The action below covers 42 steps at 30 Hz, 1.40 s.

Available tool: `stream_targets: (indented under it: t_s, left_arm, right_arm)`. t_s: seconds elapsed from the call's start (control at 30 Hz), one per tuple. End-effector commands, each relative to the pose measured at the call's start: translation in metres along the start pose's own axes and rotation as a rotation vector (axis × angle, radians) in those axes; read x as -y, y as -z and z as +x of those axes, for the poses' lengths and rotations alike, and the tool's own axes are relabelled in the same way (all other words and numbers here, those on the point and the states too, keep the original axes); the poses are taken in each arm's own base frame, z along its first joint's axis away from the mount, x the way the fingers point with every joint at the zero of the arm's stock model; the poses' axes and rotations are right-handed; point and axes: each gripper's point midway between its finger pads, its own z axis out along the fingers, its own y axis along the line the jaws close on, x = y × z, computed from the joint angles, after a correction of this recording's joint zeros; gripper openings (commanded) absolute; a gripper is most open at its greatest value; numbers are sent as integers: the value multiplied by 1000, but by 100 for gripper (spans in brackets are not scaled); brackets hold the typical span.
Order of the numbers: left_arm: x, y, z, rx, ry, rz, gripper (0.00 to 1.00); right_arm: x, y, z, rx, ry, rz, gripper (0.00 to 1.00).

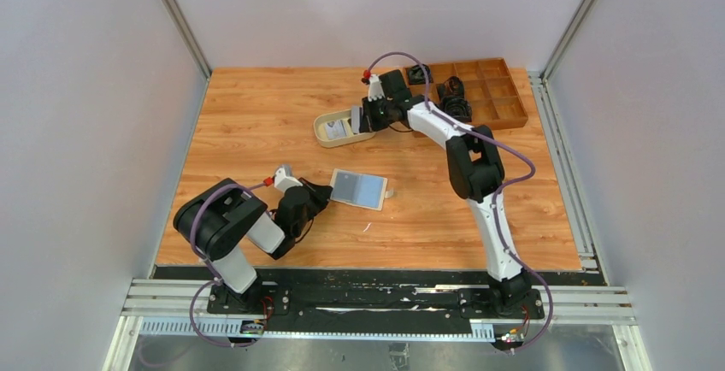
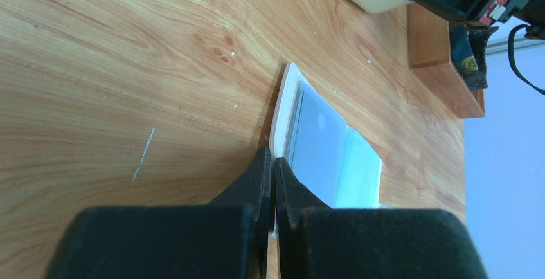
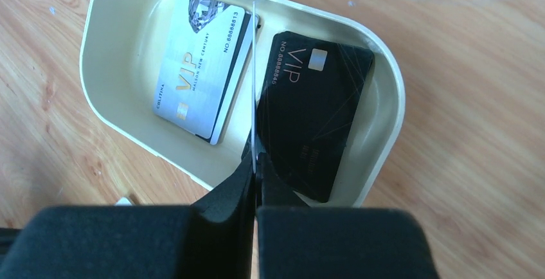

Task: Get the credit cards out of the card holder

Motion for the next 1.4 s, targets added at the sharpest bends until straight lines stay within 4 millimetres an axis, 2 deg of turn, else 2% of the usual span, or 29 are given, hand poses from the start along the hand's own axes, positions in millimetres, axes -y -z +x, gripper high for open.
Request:
stream_targets:
  t_s: [0.0,0.37,0.5,1.0,1.07,1.17,1.37]
  left_arm:
    - [-7,-2,5,-14,-37,-22,0]
    - [-6,-4,8,-25,-36,-18,0]
    - [-6,-4,10,-30,-36,-17,0]
    - [-5,-4,11,-39,-36,-13,0]
    - [-5,-4,12,-43,-33,-13,0]
    - [-5,-4,13,-45,-29,-8,0]
    - [-3,-3,11,-40,-26,-4,0]
  right_arm:
    - [27,18,8,4,-30,72,0]
    - [39,49,26,-10,-83,98,0]
    - [37,58,29,-16,-84,104,0]
    - [21,100,59,-28,-113,130,0]
    - [21,104,51,-16,-102,138,0]
    - [16,110,28,13,-81,132,0]
    - [-9,111,-21,92,-148,26,0]
